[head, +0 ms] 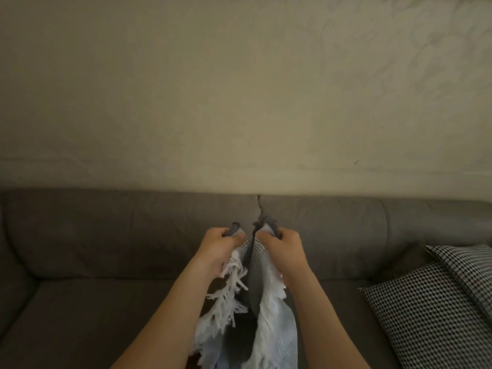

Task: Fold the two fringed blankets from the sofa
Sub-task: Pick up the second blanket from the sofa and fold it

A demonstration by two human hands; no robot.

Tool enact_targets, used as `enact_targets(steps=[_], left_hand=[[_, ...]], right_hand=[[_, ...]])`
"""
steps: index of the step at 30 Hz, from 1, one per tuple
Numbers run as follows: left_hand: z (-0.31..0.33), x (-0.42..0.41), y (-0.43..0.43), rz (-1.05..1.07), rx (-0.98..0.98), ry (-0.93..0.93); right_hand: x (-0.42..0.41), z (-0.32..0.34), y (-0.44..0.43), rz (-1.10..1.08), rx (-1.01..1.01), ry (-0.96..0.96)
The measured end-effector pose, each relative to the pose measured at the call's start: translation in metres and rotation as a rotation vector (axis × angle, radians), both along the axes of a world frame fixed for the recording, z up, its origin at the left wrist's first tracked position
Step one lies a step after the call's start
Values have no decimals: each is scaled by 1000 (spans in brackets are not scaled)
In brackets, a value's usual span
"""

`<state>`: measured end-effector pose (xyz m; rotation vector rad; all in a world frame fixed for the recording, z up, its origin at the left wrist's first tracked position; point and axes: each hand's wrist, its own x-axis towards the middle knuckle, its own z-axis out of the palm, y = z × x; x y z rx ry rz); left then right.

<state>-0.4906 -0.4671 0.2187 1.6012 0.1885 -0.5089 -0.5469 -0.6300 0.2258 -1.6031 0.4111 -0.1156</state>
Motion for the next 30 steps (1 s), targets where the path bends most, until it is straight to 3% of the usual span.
enact_targets(steps=[5,17,30], left_hand=[[1,1,-6,121,-120,110],[-8,-7,-8,227,-193,73],[-2,-20,-9,-113,-143,31]], right_hand=[[0,-1,-6,35,-18,37],[0,-4,-11,-67,-251,-7],[-9,-15,-6,-12,-471,-114]])
